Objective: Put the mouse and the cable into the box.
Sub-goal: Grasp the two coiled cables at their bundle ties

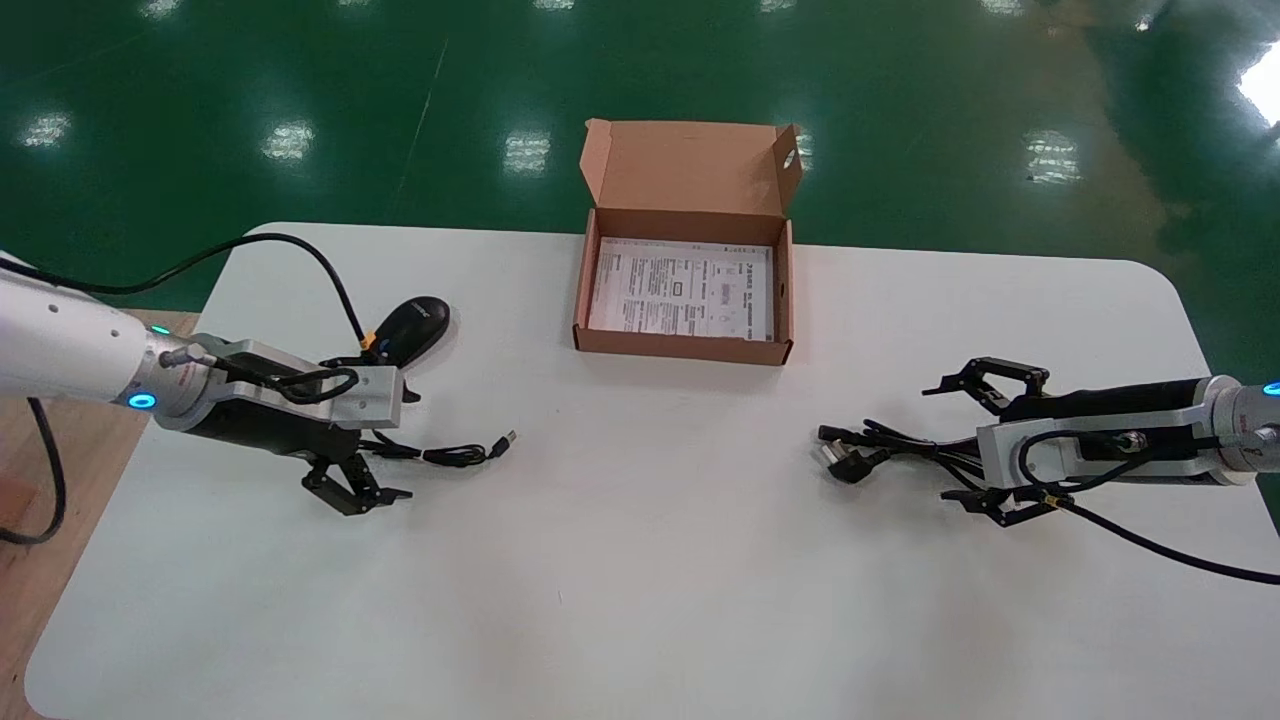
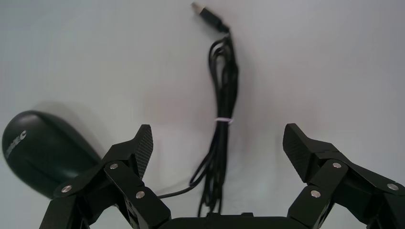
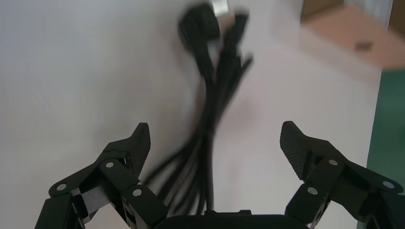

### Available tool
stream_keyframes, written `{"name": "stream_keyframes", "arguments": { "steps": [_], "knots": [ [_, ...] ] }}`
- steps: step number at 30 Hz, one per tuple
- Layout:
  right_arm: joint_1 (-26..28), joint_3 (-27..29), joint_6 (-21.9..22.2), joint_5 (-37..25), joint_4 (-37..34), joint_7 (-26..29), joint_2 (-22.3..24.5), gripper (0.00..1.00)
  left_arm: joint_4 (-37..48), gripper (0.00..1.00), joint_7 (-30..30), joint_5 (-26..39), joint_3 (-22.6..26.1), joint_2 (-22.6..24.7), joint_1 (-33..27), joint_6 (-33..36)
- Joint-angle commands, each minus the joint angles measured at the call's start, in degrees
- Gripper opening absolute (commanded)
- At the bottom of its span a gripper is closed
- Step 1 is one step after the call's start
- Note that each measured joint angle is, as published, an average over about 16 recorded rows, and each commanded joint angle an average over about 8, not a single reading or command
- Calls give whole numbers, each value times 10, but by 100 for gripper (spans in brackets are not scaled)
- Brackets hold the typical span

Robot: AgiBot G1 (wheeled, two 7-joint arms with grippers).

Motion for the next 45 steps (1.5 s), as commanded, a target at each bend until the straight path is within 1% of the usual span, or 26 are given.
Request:
{"name": "stream_keyframes", "arguments": {
  "steps": [1, 4, 5, 6, 7, 12, 13, 14, 15, 45],
  "knots": [
    [3, -1, 25, -4, -15, -5, -6, 100, 19, 100, 14, 0, -1, 7, -3, -14],
    [4, -1, 40, -5, -29, -7, -15, 100, 37, 100, 30, 0, -1, 13, -4, -22],
    [4, -2, 43, -5, -32, -8, -17, 100, 41, 97, 34, 1, -1, 15, -5, -24],
    [5, -2, 44, -6, -35, -8, -19, 93, 44, 87, 38, 1, 0, 16, -5, -25],
    [5, -2, 46, -6, -39, -8, -22, 83, 48, 74, 42, 2, 0, 18, -6, -26],
    [6, -2, 50, -7, -53, -6, -29, 20, 62, 12, 52, 5, 2, 23, -9, -30],
    [6, -2, 51, -7, -54, -6, -30, 8, 63, 2, 53, 5, 2, 23, -10, -31],
    [6, -2, 52, -7, -56, -6, -31, 2, 65, 0, 53, 5, 2, 24, -10, -31],
    [6, -2, 51, -7, -56, -6, -30, 0, 64, 0, 53, 5, 2, 24, -10, -31],
    [4, -2, 46, -6, -44, -7, -25, 0, 53, 0, 49, 3, 1, 20, -7, -27]
  ]
}}
